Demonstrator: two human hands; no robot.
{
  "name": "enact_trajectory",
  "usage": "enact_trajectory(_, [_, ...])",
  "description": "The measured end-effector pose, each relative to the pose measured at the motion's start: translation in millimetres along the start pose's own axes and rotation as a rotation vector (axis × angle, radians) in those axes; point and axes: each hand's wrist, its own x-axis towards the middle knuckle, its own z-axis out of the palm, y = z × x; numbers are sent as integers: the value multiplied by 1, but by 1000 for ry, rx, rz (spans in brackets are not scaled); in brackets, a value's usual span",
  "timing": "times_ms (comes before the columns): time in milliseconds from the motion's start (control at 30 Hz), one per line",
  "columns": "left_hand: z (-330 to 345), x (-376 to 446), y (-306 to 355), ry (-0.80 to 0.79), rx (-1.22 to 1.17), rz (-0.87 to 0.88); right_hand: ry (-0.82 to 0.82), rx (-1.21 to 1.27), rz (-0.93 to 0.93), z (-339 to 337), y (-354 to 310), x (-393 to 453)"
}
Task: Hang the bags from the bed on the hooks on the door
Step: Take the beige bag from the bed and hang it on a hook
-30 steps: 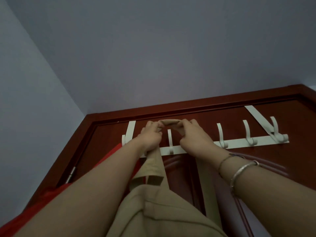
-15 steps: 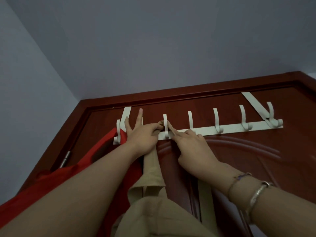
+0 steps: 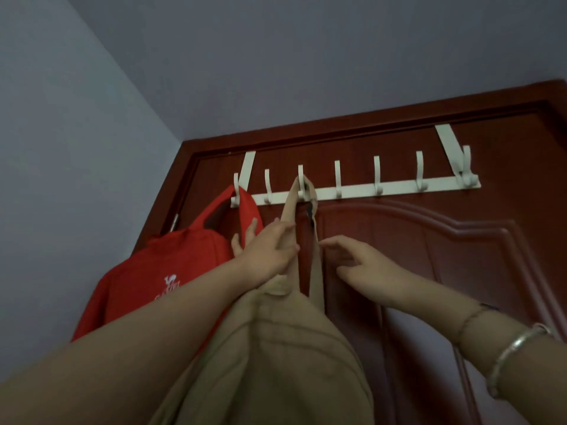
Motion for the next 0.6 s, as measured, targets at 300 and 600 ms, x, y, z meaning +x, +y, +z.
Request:
enact_trajectory(300, [-43,-141,64,-75,-11,-104,-162,109,70,-24,-15,-136])
enact_trajectory(600, [-48,-247,125,-231,-142,-133,-140,118,285,-74,-53,-254])
